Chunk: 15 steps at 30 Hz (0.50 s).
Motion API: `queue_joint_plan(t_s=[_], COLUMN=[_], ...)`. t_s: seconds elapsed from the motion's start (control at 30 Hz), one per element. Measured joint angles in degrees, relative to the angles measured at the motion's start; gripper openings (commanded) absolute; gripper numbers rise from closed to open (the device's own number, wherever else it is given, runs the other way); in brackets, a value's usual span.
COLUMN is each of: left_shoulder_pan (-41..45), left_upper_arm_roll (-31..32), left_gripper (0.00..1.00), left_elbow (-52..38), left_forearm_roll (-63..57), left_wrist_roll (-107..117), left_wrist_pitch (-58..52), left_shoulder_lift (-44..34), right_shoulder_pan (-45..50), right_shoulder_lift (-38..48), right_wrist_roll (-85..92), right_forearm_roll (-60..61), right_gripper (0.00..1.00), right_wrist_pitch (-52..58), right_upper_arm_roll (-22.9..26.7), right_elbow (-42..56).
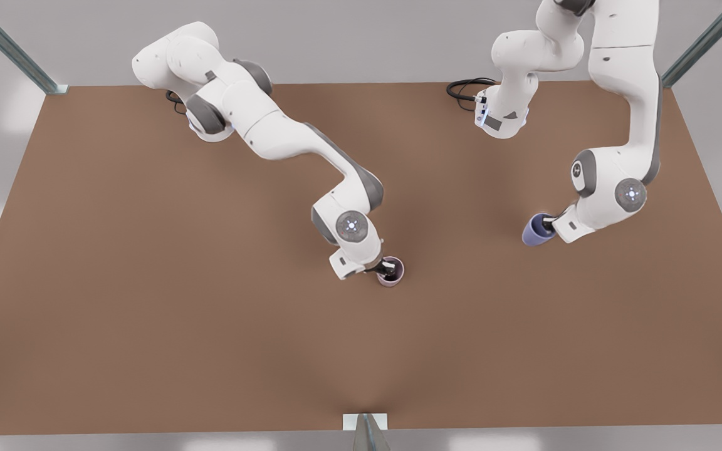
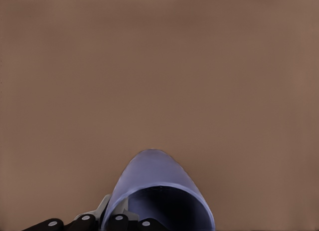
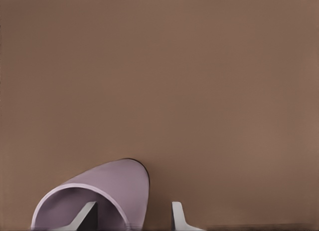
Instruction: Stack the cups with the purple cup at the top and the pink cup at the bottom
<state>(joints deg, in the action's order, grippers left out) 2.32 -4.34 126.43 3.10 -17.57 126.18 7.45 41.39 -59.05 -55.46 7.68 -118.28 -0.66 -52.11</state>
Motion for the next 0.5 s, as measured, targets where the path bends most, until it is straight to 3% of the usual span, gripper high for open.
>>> queue_joint_plan(t_s=[0.1,0.2,0.23,0.37,0.5], left_shoulder_pan=[1.6,7.7,10.2,18.7,22.1], left_upper_arm_roll=[3.5,4.4,4.4,4.5,5.2], left_gripper=[0.21,0.21,0.21,0.21,0.21], left_elbow=[-6.7,-13.1,-15.4,-29.7,-42.5], left_forearm_roll=[3.6,5.7,6.6,8.9,11.0], left_wrist_roll=[2.0,5.2,6.4,12.6,19.8], left_wrist_pitch=[-4.5,-7.2,-7.9,-9.6,-10.5], left_shoulder_lift=[1.0,4.1,5.6,15.9,24.0], right_shoulder_pan=[0.3,-3.3,-8.0,-29.1,-39.0], right_shoulder_lift=[6.3,24.2,29.6,45.1,47.3], right_wrist_roll=[-1.3,-1.5,-0.9,4.1,13.0], right_forearm_roll=[0.2,-0.8,-1.2,-2.0,-5.3], right_gripper=[0.70,0.80,1.00,1.00,1.00], right_wrist_pitch=[0.6,1.6,2.1,4.9,10.4], right_upper_arm_roll=[1.3,5.5,5.9,6.4,6.0], right_elbow=[-4.8,-20.3,-25.5,-39.1,-37.7])
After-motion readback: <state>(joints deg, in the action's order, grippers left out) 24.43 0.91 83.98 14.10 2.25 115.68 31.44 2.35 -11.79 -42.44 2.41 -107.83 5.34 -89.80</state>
